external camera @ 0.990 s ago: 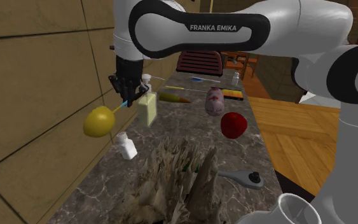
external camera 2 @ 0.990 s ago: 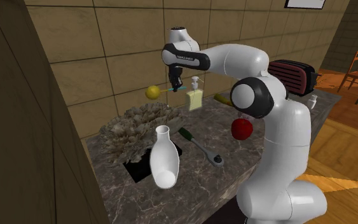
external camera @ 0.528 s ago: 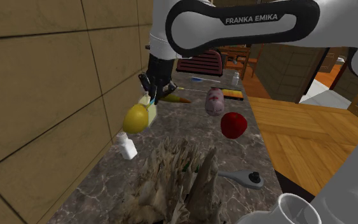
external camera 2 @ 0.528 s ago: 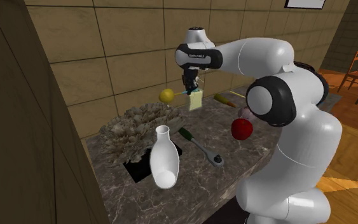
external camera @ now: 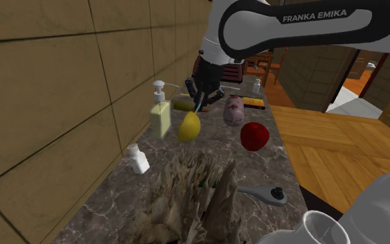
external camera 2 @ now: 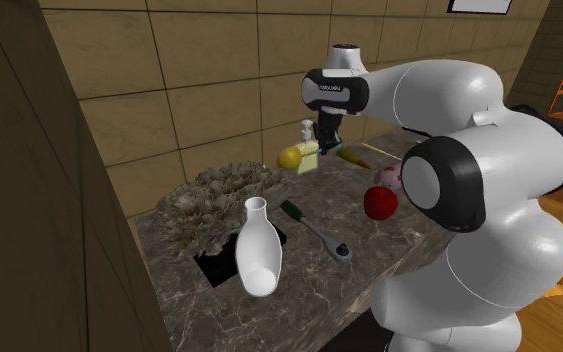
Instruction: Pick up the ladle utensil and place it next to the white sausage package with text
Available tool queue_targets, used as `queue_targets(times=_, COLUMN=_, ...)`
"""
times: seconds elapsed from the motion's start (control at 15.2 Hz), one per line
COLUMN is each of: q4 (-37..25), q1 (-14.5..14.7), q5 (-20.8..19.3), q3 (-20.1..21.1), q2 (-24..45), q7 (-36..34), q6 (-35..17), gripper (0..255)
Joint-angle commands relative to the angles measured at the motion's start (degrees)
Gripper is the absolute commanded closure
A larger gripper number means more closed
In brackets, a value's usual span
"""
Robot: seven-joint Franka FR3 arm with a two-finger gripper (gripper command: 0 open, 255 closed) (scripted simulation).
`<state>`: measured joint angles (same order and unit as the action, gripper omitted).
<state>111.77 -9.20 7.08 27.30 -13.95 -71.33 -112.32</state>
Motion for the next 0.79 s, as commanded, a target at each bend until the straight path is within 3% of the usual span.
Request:
queue_targets(times=0.0, q4=3.8, q1=-0.2, q5=2.0, q3=-2.3, q2=-3.9, q7=3.3, q6=0.1, gripper=255)
queue_targets(times=0.59, q4=15.2, q1=-1.5, q5=4.5, q3=-13.1, q2=-16.3, q7=16.6, q6=2.4, gripper=255)
queue_targets(times=0.73, q4=16.3, q1=-1.5, q5=4.6, q3=-13.4, q2=-16.7, q7=17.1, q6=1.8, gripper=255)
